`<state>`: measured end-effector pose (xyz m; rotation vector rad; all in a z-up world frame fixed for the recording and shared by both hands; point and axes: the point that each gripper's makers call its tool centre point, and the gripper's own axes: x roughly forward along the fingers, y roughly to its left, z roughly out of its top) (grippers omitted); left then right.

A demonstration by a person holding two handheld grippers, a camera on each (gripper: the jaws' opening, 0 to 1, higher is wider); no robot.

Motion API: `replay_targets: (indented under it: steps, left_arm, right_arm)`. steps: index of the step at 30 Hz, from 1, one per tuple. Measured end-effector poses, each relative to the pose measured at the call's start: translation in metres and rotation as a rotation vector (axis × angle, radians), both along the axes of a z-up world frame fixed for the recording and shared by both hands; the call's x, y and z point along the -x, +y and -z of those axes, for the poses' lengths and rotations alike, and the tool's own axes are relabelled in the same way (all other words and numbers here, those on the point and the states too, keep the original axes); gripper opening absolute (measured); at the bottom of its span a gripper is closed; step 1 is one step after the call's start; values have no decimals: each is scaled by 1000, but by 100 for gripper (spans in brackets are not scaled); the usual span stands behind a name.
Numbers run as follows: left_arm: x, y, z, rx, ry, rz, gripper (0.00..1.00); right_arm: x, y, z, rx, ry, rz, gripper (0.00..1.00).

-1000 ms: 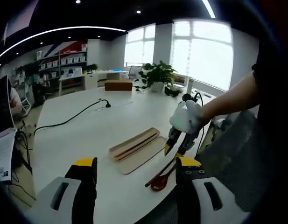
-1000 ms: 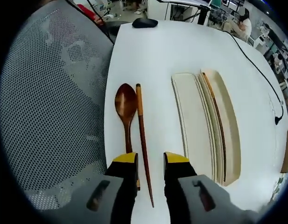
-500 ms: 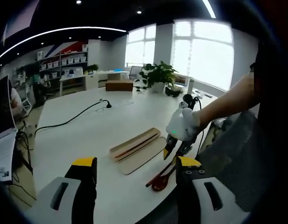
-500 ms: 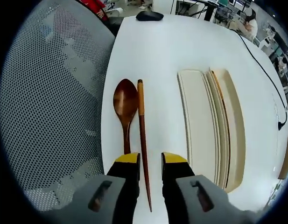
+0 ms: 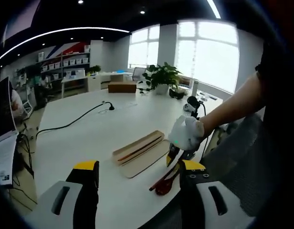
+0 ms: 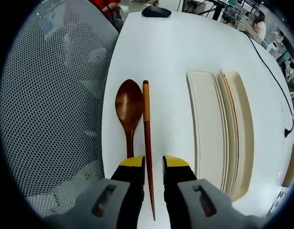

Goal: Arrange the utensils inside the cutlery case until each visible utensil rests in its matching compartment.

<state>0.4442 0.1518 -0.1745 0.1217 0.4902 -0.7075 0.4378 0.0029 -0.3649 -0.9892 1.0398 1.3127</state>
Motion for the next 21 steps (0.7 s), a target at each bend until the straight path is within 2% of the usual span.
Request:
replay_targets:
  steps: [10,15,21]
  left_arm:
    - [0,0,1,-3,5,-2,71]
    - [1,1,1,-6,4,-2,71]
    - [1,-1,1,-10,3,4,71]
  right_arm:
    - [-2,1,1,6,-13,49,9]
    - [0,2,1,32,-41,-24,10]
    - [-1,3,1,63,-30,-22,10]
